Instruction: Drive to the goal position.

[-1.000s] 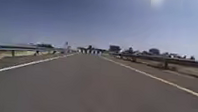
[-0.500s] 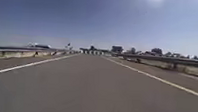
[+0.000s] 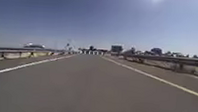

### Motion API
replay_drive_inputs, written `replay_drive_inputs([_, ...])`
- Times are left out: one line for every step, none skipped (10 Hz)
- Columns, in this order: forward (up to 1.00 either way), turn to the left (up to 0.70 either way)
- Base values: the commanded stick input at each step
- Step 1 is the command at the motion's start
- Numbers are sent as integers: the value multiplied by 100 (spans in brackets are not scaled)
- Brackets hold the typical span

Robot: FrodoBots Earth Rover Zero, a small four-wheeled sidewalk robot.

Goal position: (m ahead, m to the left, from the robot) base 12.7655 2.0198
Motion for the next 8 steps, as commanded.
replay_drive_inputs([100, 0])
replay_drive_inputs([100, 0])
replay_drive_inputs([100, 0])
replay_drive_inputs([100, 0])
replay_drive_inputs([100, 0])
replay_drive_inputs([100, 0])
replay_drive_inputs([100, 0])
replay_drive_inputs([100, 0])
